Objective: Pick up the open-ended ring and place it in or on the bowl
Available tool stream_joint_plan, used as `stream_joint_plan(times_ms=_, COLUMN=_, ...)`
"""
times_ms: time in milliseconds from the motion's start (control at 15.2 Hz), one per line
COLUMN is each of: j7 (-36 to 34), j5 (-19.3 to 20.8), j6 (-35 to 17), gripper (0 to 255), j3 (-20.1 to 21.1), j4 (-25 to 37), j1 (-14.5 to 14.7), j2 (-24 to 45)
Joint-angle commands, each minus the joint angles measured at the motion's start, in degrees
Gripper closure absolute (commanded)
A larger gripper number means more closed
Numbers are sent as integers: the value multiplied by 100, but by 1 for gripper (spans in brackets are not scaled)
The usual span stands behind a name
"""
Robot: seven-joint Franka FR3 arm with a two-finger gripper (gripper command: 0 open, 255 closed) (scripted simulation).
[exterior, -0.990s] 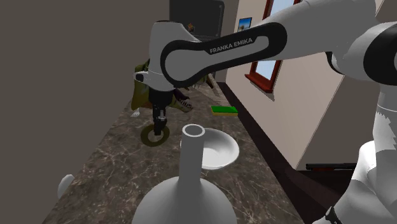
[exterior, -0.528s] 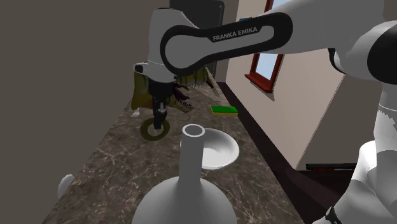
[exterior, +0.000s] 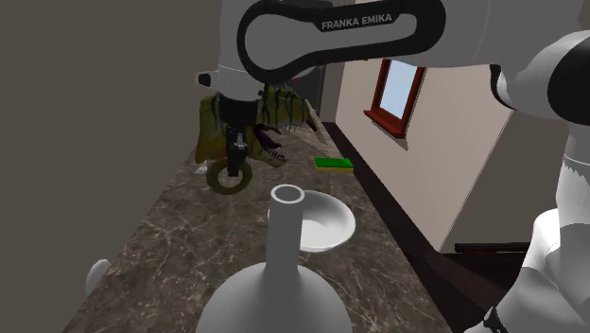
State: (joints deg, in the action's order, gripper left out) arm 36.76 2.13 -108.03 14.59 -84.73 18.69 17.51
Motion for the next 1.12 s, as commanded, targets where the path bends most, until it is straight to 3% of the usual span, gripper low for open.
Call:
stream_joint_plan(times_ms=0, j7=-10, j5=1, j6=164, gripper=255, j3=5, j4=163, j1=11, j2=1)
stream_joint_plan(times_ms=726, j7=-39, j5=37, j6=1025, gripper=255, j3=16, j4=1157, j1=70, j2=135)
stream_joint_plan(times_ms=1056, j7=184, j5=-336, j6=634, gripper=255, j3=4, j4=-594, j1=-191, j2=-1259)
